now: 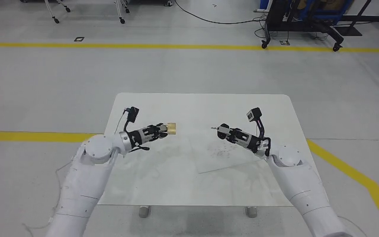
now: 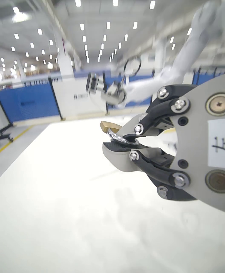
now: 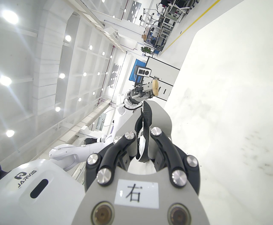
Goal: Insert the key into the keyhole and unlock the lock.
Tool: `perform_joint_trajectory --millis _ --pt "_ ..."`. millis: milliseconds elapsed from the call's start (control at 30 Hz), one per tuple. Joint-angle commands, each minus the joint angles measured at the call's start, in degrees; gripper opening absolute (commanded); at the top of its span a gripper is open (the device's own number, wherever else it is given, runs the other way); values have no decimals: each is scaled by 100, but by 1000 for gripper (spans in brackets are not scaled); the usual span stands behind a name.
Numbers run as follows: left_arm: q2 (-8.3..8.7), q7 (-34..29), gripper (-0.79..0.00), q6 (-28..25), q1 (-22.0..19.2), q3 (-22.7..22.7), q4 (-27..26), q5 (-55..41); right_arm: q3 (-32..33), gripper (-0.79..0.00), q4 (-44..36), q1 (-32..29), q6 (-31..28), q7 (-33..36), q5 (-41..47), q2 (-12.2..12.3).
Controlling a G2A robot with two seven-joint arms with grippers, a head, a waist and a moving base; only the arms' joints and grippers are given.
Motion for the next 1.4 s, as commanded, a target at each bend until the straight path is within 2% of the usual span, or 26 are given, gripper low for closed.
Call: perform_joint_trajectory --millis 0,200,333,400,600,867,1033,1367 --pt "14 -197 -785 -78 -70 -15 132 -173 0 -785 0 0 0 0 0 0" --pt "5 -133 -785 -58 -38 -12 115 -277 0 -785 0 0 0 0 0 0" --pt "-43 -150 -785 259 -84 228 246 -543 -290 -785 -8 113 221 -122 102 -77" --pt "-47 -222 -785 310 -232 358 407 -364 -524 -785 243 341 210 -250 225 -163" --pt "-4 -793 -785 -78 -411 628 511 213 -1182 -785 1152 992 -253 -331 854 -478" --pt "-7 -1310 -785 -172 -514 817 619 -107 -1947 -785 1952 1530 -729 -79 1673 -937" --pt "-11 -1281 -785 -86 -543 776 726 -521 -2201 -785 2370 1772 -818 236 1956 -1139" --pt "16 -1007 -785 -49 -551 737 787 -678 -2476 -785 2824 2030 -906 567 1962 -1390"
